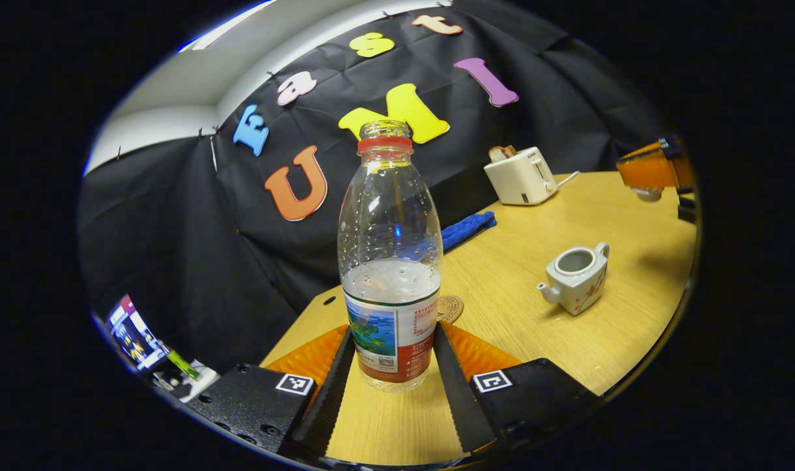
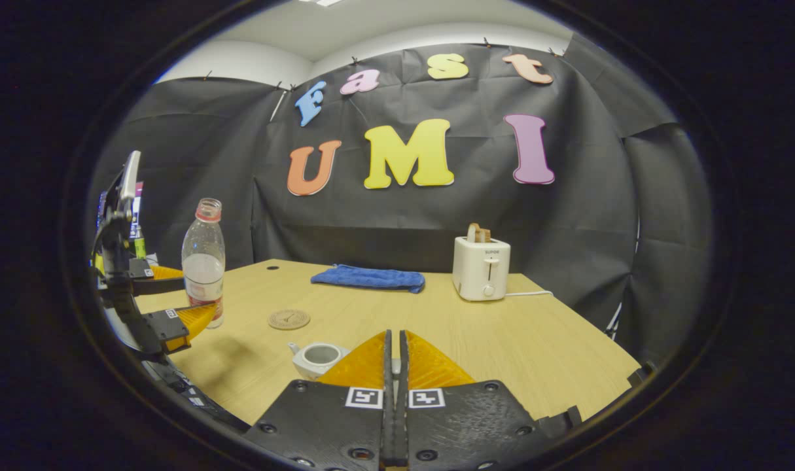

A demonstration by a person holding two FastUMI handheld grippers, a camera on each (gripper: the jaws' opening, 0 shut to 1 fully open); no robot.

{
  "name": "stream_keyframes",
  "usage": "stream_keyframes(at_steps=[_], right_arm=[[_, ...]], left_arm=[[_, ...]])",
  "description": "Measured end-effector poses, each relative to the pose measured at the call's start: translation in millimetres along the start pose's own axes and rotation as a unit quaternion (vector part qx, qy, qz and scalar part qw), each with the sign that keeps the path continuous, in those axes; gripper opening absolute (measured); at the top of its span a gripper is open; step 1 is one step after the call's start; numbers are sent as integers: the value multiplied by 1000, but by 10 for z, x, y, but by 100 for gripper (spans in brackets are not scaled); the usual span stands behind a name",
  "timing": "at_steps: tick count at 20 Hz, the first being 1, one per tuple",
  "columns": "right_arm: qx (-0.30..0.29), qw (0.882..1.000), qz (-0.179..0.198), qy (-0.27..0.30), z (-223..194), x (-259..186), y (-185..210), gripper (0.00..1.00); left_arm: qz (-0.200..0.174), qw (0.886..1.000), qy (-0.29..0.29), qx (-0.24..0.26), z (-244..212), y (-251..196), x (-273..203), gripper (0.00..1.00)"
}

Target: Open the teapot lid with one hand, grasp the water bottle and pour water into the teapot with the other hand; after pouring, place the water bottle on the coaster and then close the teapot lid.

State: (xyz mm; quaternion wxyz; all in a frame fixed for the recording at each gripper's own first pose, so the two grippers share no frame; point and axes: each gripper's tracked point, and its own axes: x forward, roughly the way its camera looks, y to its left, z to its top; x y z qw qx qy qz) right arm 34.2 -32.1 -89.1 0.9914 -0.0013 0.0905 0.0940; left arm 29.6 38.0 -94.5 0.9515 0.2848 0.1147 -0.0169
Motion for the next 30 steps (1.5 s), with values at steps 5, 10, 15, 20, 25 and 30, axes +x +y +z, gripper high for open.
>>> stream_keyframes(at_steps=[5, 10, 15, 20, 25, 30], right_arm=[[9, 1000, -2, 4, -60, -66, -179, 0], [21, 1000, -5, 5, -112, -98, -314, 0], [23, 1000, -13, 7, -154, -156, -453, 0], [28, 999, -11, 12, -215, -163, -467, 0], [32, 999, -12, 13, -250, -177, -529, 0], [32, 999, -13, 13, -251, -192, -564, 0]], left_arm=[[24, 982, 2, 186, 68, 82, 90, 73], [28, 939, 6, 343, 36, 51, 66, 72], [20, 904, 5, 427, 128, -30, 244, 72], [12, 877, 5, 480, 178, -87, 309, 73], [8, 862, 10, 507, 174, -107, 276, 73], [7, 845, 15, 535, 188, -103, 330, 72]])
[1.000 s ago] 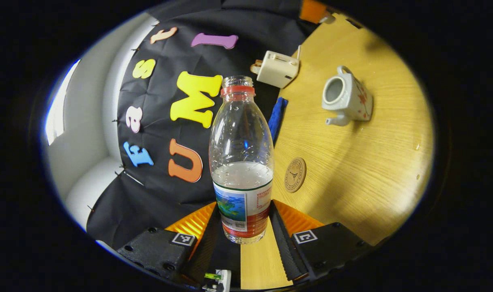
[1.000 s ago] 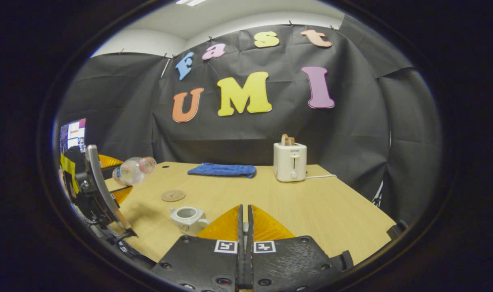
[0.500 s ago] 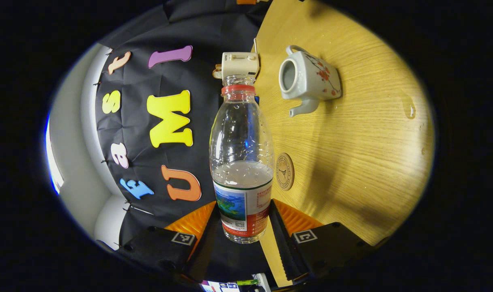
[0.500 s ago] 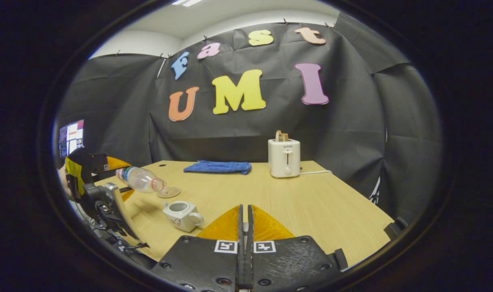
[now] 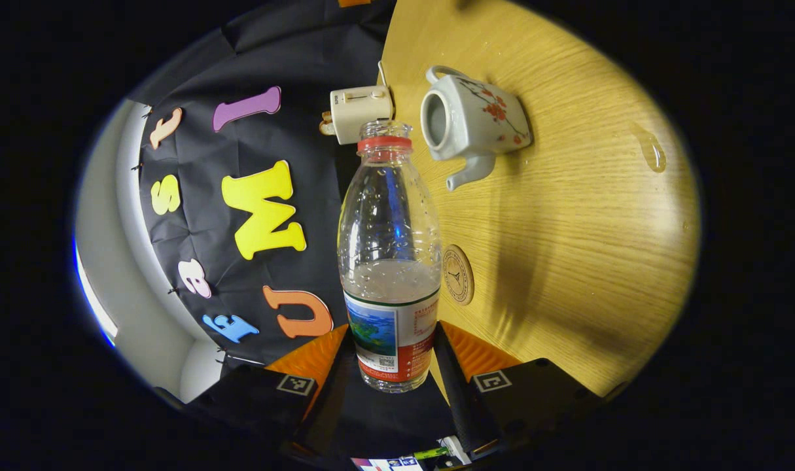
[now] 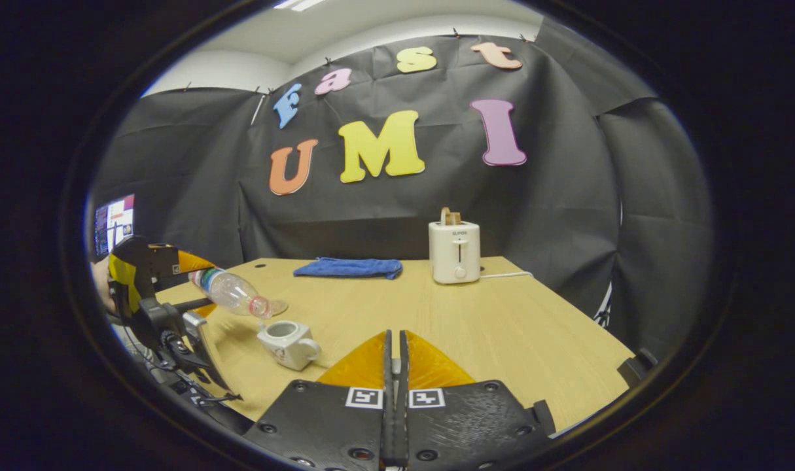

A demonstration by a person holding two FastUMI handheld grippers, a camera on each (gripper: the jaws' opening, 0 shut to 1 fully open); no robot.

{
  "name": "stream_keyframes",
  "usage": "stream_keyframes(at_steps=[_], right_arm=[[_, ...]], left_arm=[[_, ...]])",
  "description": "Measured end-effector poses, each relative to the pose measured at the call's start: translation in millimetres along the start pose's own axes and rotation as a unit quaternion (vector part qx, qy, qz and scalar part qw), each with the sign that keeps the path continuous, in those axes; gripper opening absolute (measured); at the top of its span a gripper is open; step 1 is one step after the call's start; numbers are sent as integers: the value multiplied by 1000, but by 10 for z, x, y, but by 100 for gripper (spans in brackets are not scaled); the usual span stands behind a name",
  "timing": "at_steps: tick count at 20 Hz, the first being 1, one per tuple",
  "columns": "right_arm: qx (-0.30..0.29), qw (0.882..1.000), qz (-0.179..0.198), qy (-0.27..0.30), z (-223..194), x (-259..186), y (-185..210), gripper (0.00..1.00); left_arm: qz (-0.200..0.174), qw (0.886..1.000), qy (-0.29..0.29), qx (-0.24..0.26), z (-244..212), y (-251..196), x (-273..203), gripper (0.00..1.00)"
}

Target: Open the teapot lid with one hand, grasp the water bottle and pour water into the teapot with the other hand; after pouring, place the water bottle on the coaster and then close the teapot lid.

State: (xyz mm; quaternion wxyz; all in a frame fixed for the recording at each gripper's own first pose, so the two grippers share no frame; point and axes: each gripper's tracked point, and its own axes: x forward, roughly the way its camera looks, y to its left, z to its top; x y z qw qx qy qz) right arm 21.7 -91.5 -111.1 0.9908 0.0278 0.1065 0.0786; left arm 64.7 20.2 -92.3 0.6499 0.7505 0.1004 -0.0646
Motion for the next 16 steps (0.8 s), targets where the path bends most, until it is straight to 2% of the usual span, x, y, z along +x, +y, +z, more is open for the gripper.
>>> stream_keyframes(at_steps=[12, 13, 14, 16], right_arm=[[5, 1000, -6, 2, -37, 19, -99, 0], [6, 1000, -7, 3, -44, 22, -115, 0], [6, 1000, -7, 3, -40, 25, -122, 0], [6, 1000, -8, 2, -34, 18, -119, 0]], left_arm=[[23, 996, 3, 81, 34, 212, 47, 72], [24, 996, 4, 86, 33, 223, 45, 77], [25, 995, 3, 92, 39, 230, 54, 72], [29, 994, 4, 103, 51, 275, 47, 72]])
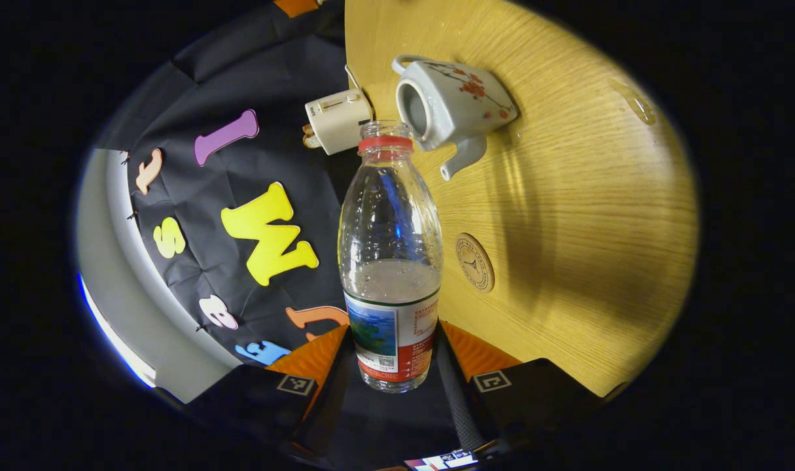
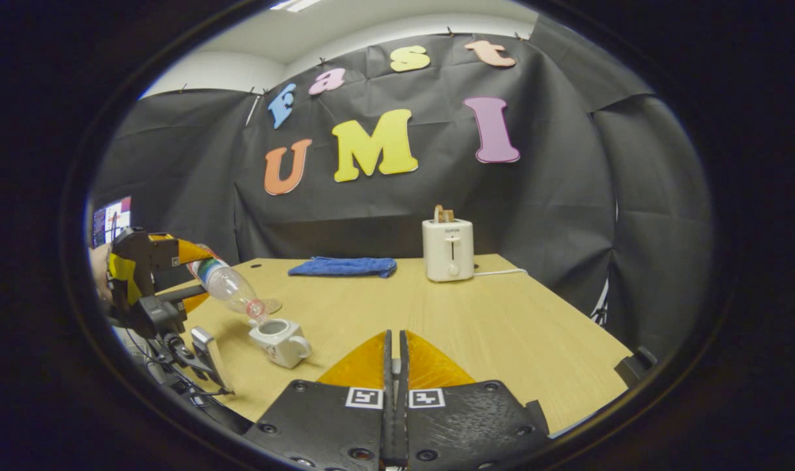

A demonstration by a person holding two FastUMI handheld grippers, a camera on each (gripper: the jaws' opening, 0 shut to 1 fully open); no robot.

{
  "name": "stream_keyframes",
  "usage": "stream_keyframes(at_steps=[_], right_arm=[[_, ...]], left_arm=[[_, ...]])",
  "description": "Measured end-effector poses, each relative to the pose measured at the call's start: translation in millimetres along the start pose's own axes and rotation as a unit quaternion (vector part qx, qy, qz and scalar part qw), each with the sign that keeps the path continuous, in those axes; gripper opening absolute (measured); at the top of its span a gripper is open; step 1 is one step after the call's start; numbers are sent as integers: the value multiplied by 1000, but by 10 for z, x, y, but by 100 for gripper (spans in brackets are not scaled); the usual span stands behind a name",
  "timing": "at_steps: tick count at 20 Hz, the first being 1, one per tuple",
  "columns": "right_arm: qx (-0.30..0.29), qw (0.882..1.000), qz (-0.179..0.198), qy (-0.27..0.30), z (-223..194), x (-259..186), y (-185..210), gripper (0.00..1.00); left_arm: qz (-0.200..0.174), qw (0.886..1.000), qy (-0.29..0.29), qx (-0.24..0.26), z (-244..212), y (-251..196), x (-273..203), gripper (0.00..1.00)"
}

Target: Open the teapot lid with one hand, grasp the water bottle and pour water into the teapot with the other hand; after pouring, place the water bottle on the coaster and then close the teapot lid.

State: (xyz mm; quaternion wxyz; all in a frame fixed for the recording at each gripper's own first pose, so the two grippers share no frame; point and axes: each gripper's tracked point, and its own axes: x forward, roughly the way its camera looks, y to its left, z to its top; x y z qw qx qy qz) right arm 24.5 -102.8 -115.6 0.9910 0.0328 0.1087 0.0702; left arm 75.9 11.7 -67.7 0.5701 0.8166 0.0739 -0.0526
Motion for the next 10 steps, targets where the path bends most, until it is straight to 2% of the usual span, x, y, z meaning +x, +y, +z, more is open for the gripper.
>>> stream_keyframes(at_steps=[2, 3, 4, 10], right_arm=[[0, 1000, 1, 1, -5, 0, 9, 0], [0, 1000, 2, 0, -12, 2, 11, 0], [0, 1000, 3, 1, -11, 4, 21, 0], [0, 1000, 7, 2, -15, 3, 32, 0]], left_arm=[[0, 1000, 1, 4, -6, 4, 32, 73], [1, 1000, 1, 7, -7, 9, 45, 77], [3, 1000, 0, 9, -4, 26, 63, 72], [0, 1000, 6, 26, -17, 76, 74, 72]])
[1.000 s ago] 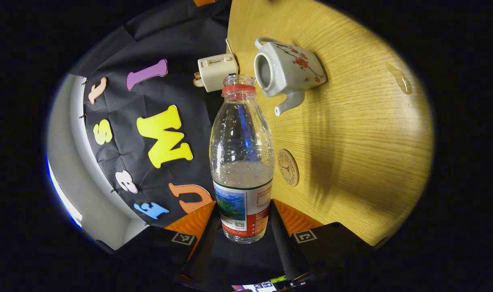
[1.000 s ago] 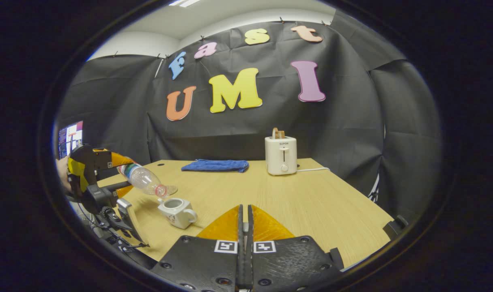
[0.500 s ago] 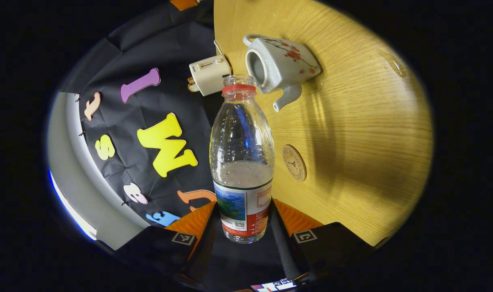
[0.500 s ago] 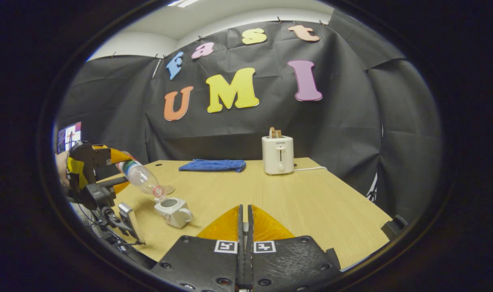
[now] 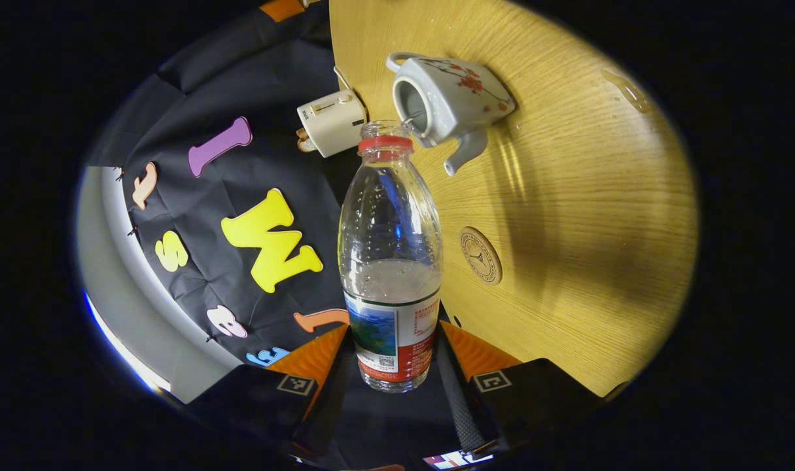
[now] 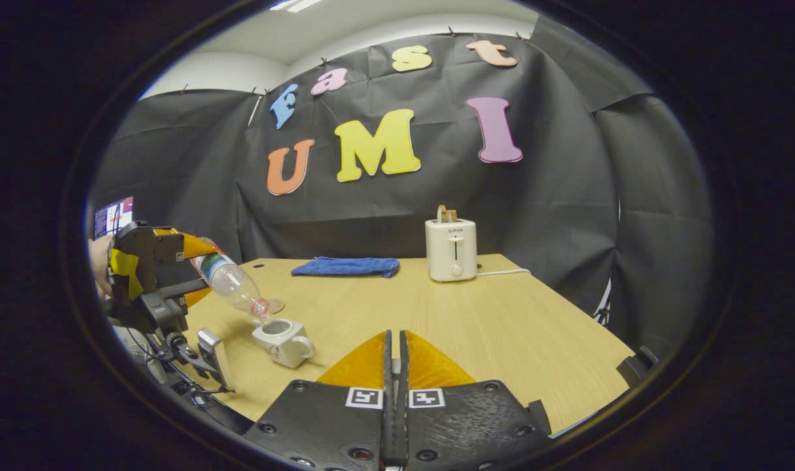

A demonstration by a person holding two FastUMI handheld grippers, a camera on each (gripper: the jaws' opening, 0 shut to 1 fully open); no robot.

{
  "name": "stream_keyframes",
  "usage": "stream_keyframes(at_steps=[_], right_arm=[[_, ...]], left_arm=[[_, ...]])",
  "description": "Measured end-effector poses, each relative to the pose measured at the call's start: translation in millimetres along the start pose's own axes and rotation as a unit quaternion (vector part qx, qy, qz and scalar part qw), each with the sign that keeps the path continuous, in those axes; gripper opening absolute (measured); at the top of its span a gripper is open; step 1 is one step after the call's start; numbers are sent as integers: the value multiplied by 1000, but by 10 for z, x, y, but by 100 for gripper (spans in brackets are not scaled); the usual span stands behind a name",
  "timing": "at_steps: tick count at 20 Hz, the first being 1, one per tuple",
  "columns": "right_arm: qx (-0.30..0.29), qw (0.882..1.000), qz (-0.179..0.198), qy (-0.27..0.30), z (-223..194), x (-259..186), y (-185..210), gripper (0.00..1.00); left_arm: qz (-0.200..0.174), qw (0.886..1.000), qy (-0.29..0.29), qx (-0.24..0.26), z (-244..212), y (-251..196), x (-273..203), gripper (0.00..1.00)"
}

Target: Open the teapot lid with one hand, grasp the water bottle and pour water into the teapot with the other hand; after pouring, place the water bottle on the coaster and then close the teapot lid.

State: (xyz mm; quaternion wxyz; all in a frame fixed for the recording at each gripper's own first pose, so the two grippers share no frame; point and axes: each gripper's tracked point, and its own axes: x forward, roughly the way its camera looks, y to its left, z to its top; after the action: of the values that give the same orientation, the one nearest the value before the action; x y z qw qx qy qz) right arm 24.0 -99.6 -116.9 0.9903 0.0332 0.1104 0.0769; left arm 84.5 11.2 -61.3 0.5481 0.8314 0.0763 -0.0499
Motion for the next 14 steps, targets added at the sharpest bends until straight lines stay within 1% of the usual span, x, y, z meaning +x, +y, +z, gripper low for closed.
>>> stream_keyframes(at_steps=[3, 10, 14], right_arm=[[2, 1000, 2, 1, -4, 2, 0, 0], [2, 1000, 8, -2, 14, -12, 19, 0], [7, 1000, 7, -1, -3, -14, -11, 0]], left_arm=[[-1, 1000, 2, 8, -1, 38, 19, 72], [14, 999, 0, 37, 50, 164, 17, 72], [15, 998, 3, 55, 28, 214, 19, 72]])
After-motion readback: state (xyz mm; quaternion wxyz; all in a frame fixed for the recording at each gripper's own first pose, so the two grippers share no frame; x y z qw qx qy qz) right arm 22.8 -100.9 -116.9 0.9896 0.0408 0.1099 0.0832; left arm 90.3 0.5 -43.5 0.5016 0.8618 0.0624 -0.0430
